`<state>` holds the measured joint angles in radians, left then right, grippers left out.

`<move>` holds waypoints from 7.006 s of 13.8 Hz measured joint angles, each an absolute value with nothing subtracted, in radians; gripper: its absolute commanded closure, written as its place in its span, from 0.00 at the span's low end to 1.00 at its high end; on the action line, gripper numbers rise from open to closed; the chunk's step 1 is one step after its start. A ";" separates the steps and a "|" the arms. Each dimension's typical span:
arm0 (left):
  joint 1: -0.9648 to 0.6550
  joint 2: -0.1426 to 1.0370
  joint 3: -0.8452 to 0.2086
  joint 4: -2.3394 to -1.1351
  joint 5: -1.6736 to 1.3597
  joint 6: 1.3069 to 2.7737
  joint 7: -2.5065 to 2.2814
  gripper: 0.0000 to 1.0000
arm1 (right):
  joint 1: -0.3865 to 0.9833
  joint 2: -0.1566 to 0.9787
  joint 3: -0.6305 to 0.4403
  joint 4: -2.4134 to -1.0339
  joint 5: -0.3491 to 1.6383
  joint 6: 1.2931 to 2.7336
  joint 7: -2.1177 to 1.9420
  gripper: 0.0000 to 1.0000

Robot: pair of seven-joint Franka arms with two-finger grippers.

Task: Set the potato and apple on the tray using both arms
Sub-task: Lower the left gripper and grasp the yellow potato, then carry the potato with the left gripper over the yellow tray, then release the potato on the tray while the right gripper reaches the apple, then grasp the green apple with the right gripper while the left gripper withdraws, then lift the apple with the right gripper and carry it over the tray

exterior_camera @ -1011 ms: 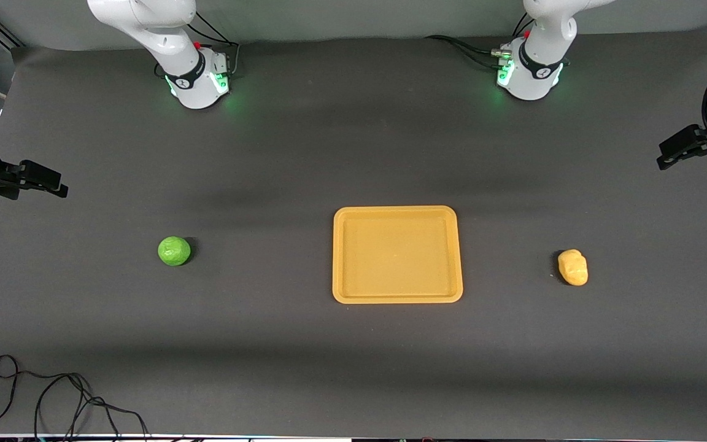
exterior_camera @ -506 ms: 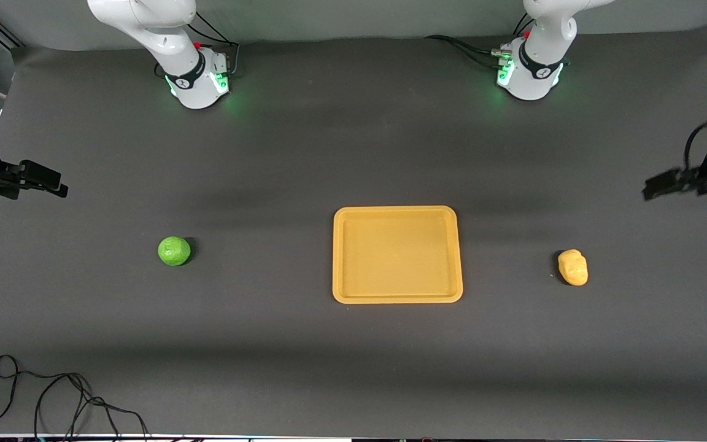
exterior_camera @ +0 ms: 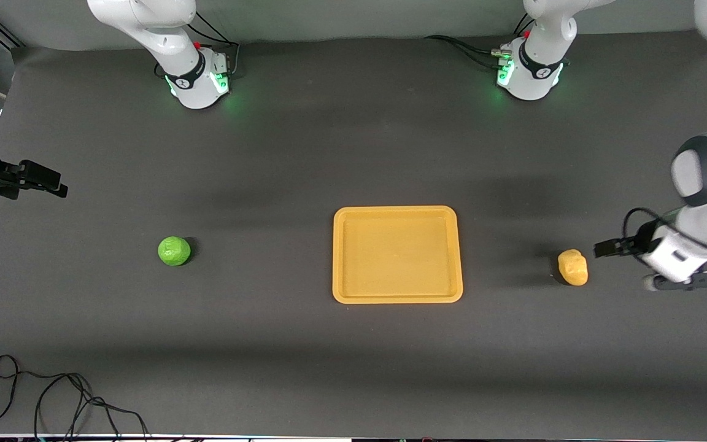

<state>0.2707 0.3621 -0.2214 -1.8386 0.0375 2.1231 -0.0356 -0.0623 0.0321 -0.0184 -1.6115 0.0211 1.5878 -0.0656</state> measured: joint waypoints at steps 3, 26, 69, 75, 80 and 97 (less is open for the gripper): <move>0.270 0.458 -0.222 -1.890 0.069 2.276 -0.036 0.00 | -0.062 0.032 -0.018 -1.612 0.021 1.588 -0.066 0.00; 0.110 0.453 -0.473 -1.637 0.160 1.911 -0.309 1.00 | -0.062 0.031 -0.018 -1.617 0.001 1.589 -0.071 0.00; 0.300 0.206 -0.422 -1.458 0.113 1.545 -0.239 0.00 | 0.032 0.404 -0.023 -2.113 0.001 2.476 -0.081 0.00; 0.378 0.080 -0.422 -1.497 -0.018 1.546 -0.232 0.00 | 0.030 0.433 -0.023 -2.115 0.001 2.488 -0.085 0.40; 0.379 -0.046 -0.419 -1.694 -0.023 1.663 -0.217 0.00 | 0.030 0.428 -0.023 -2.110 0.001 2.473 -0.085 0.56; 0.179 -0.080 -0.187 -1.723 -0.025 1.665 -0.099 0.00 | 0.337 0.301 0.005 -1.399 0.004 1.730 0.307 0.56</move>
<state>0.1790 -0.0804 -0.1870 -1.7235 -0.0251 1.6652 -0.0992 0.3373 0.3007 0.0051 -1.3995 0.0040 1.7305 0.3067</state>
